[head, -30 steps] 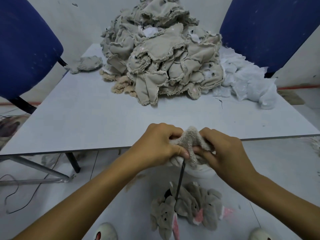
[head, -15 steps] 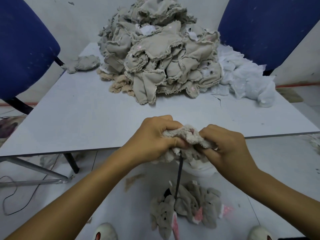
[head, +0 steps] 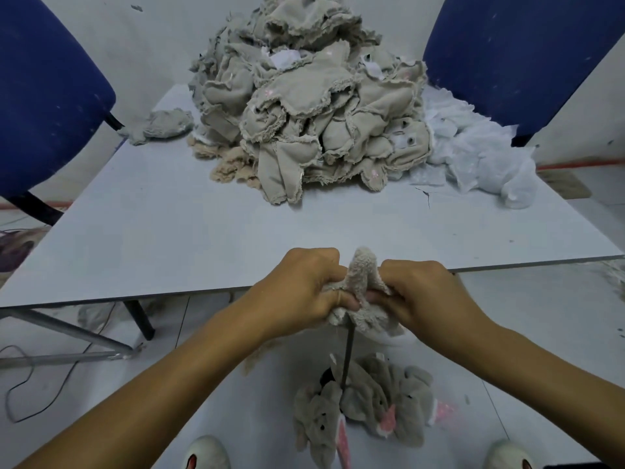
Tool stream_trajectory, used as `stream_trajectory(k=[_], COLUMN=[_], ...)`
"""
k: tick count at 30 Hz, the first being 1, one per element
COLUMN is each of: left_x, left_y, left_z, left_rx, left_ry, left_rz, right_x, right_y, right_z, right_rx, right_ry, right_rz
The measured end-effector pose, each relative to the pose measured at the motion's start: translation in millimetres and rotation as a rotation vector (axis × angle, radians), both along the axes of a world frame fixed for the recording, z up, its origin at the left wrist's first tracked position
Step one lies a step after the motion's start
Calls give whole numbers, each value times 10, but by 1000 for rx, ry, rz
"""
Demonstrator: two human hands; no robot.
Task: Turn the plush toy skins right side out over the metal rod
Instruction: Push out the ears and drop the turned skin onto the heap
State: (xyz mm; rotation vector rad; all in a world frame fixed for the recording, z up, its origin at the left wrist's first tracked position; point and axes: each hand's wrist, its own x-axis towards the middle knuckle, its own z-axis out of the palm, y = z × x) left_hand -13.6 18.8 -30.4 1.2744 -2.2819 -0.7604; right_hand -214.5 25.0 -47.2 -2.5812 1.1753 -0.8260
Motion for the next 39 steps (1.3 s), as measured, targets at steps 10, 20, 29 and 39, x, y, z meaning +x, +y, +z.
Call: stream_trajectory(k=[10, 20, 29, 39], left_x=[24, 27, 210, 176], left_y=[16, 18, -77, -23], left_z=[66, 7, 157, 102], left_rx=[-393, 30, 338, 142], left_ry=[320, 241, 374, 68], left_rz=[25, -24, -113, 7], right_x=[-138, -92, 75, 79], right_y=[-39, -112, -25, -26], right_z=[88, 41, 255, 79], right_rx=[-199, -88, 173, 242], right_ry=[-139, -90, -575, -338], right_rz=[-87, 6, -1, 15])
